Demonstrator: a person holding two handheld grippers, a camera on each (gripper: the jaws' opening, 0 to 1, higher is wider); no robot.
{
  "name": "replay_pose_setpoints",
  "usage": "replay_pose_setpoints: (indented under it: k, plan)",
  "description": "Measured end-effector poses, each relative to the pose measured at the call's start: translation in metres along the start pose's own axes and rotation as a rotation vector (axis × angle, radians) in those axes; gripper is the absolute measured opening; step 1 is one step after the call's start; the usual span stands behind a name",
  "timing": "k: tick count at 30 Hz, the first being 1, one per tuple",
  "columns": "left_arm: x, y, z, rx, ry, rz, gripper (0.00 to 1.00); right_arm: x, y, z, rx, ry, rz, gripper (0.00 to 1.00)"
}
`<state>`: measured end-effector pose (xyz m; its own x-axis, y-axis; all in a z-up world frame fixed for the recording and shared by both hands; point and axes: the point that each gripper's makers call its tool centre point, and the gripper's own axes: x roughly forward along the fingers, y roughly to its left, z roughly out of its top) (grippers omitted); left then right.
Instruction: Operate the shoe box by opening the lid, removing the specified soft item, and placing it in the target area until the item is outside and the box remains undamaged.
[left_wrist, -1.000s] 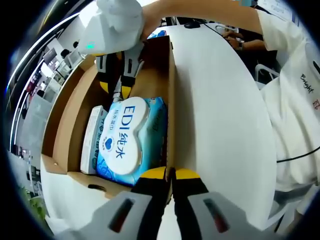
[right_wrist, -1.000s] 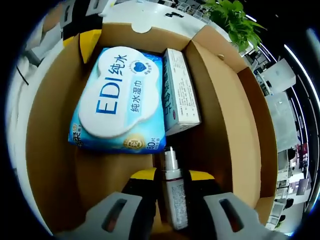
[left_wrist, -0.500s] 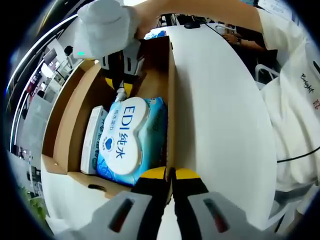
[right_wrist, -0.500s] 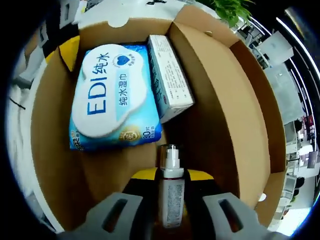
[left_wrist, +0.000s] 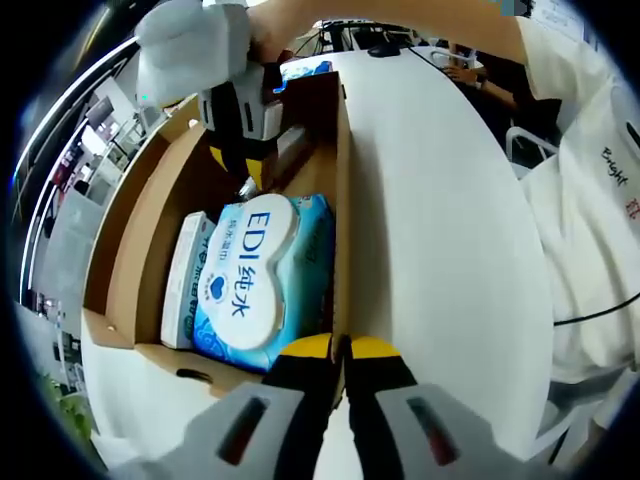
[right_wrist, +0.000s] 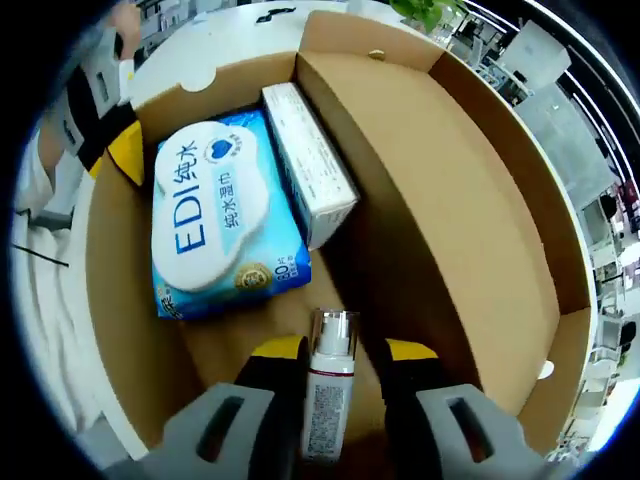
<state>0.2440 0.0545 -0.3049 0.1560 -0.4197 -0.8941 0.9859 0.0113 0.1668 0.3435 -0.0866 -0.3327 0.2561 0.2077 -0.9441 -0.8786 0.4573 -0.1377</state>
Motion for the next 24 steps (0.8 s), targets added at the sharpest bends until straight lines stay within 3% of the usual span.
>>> replay_pose_setpoints:
  k: [5, 14, 16, 17, 22, 24]
  plan:
    - [0.000, 0.001, 0.000, 0.002, -0.006, -0.003, 0.03, 0.009, 0.008, -0.008, -0.021, 0.063, -0.005, 0.21]
    - [0.000, 0.000, 0.000, 0.004, -0.003, -0.003, 0.03, 0.013, 0.014, -0.010, -0.046, 0.174, 0.024, 0.20]
    - [0.000, 0.000, 0.000, 0.003, -0.002, 0.001, 0.03, 0.015, 0.010, -0.010, -0.024, 0.209, 0.041, 0.20]
    - [0.000, 0.000, 0.000, 0.004, -0.002, 0.002, 0.03, 0.016, -0.003, -0.008, -0.010, 0.219, 0.051, 0.20]
    - [0.000, 0.000, 0.000, 0.004, -0.004, -0.001, 0.03, 0.014, 0.003, -0.011, 0.124, 0.248, 0.086, 0.20]
    - [0.000, 0.000, 0.000, 0.003, -0.005, -0.002, 0.03, 0.014, 0.004, -0.012, 0.114, 0.243, 0.078, 0.19]
